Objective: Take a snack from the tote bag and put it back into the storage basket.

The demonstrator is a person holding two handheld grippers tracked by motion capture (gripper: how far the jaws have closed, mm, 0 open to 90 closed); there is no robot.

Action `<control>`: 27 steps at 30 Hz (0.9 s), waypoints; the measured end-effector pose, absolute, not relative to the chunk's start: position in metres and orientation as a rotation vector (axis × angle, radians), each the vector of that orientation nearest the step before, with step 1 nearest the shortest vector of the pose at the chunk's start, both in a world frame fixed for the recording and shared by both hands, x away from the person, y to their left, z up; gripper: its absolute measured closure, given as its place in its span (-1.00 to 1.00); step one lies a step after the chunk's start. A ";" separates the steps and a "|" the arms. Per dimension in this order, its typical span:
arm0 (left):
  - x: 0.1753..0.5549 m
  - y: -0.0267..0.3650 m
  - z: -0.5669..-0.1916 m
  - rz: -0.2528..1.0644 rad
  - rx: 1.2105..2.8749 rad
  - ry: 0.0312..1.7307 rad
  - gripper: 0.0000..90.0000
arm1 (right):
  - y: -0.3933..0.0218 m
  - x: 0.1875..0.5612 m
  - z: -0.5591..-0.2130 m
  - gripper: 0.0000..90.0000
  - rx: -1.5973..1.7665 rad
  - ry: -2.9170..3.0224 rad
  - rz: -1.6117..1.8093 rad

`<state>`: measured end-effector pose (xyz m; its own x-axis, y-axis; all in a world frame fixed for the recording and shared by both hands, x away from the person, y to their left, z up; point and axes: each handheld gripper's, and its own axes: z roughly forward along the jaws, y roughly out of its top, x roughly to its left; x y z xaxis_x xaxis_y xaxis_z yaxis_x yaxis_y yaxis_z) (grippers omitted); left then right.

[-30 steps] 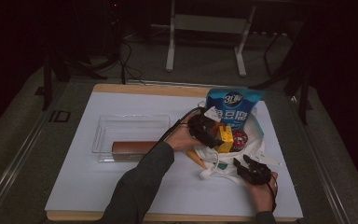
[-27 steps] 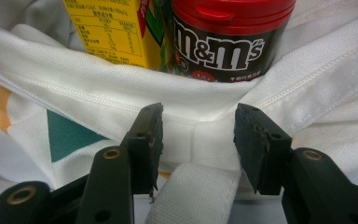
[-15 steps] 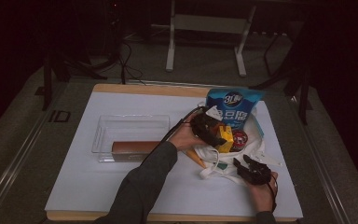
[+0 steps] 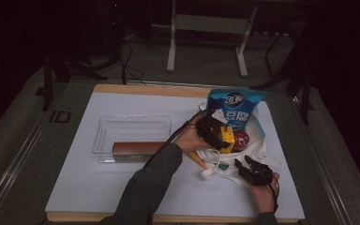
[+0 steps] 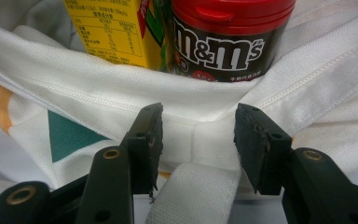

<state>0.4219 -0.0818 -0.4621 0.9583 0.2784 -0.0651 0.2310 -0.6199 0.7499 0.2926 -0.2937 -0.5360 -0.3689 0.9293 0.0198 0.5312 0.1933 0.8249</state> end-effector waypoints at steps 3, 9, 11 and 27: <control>0.423 -0.083 -0.463 0.070 2.254 0.359 -0.65 | -0.294 0.293 -0.536 0.16 1.359 1.980 1.060; 0.425 -0.084 -0.466 0.069 2.239 0.364 -0.64 | -0.294 0.293 -0.536 0.16 1.359 1.979 1.061; 0.425 -0.085 -0.468 0.062 2.236 0.364 -0.63 | -0.294 0.293 -0.536 0.16 1.358 1.980 1.063; 0.421 -0.094 -0.475 0.121 2.267 0.342 -0.56 | -0.294 0.293 -0.536 0.15 1.355 1.980 1.063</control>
